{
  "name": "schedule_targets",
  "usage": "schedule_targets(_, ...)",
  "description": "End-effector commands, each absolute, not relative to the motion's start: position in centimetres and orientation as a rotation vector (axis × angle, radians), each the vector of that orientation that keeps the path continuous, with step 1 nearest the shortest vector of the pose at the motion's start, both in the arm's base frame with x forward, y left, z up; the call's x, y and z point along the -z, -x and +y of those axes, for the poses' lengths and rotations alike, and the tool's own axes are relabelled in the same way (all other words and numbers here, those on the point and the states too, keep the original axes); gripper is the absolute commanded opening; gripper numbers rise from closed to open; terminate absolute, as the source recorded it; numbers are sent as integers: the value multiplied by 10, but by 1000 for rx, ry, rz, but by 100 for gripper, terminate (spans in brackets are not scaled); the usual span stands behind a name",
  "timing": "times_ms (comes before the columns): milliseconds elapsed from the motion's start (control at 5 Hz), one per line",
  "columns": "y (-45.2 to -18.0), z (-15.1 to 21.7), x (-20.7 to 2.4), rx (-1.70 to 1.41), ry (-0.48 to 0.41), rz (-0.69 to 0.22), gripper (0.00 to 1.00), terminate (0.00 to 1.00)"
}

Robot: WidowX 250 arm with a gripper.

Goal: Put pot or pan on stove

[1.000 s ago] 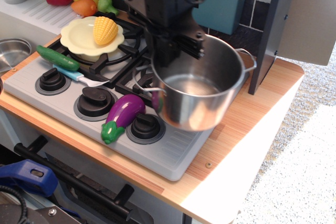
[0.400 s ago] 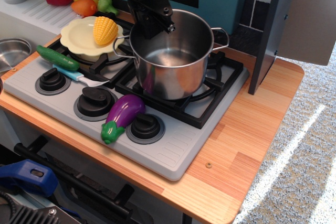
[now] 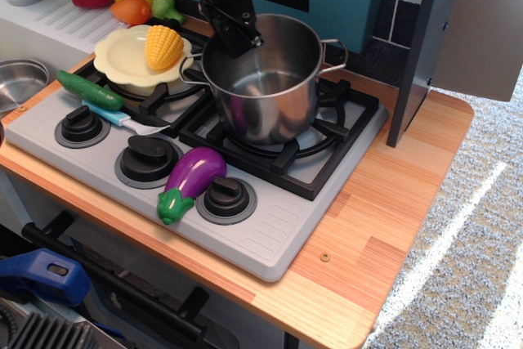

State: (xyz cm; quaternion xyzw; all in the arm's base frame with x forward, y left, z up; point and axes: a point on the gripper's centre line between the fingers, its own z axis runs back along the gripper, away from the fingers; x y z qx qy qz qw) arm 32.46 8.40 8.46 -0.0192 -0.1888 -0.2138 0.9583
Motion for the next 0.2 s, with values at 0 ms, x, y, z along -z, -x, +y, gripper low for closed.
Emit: schedule_targets(0, -331, 92, -96, 467, 28, -434, 100, 100)
